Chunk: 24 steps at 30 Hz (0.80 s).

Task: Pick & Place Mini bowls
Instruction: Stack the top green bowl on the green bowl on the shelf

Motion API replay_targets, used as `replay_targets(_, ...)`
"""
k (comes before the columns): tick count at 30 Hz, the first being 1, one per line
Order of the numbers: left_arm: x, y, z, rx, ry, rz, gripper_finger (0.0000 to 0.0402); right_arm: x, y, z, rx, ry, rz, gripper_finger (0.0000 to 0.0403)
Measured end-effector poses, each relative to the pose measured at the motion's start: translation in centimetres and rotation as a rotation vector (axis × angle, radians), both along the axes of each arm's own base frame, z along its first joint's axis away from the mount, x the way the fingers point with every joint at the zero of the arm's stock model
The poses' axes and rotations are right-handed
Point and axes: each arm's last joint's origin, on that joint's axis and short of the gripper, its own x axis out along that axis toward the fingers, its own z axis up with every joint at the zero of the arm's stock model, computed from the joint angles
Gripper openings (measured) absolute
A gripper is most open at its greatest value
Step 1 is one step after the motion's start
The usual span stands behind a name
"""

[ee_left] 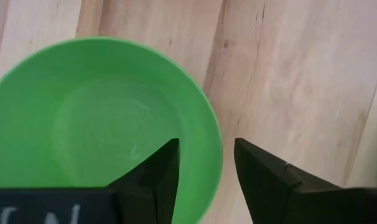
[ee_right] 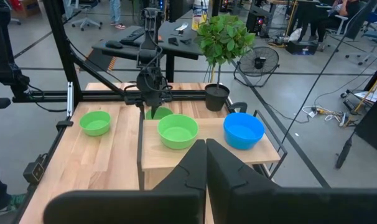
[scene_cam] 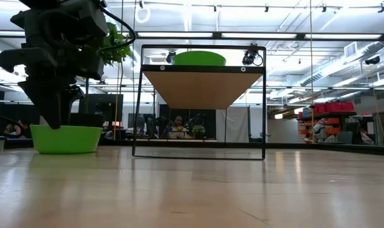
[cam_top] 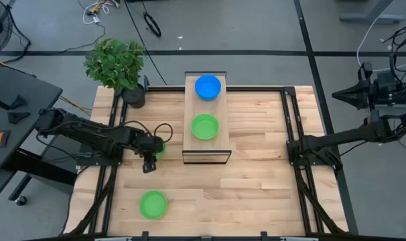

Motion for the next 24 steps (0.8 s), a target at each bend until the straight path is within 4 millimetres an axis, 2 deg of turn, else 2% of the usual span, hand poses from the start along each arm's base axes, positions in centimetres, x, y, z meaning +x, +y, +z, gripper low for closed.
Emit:
replay_targets(16,0.5,-0.1,-1.1,-0.004,0.055,-0.027,0.0096,0.0,0.0,0.0,0.0,0.0,0.0,0.0006)
replay_targets(24,0.4,-0.1,-1.1,-0.001,0.061,-0.026,0.0087,0.0,0.0,0.0,0.0,0.0,0.0,0.0006)
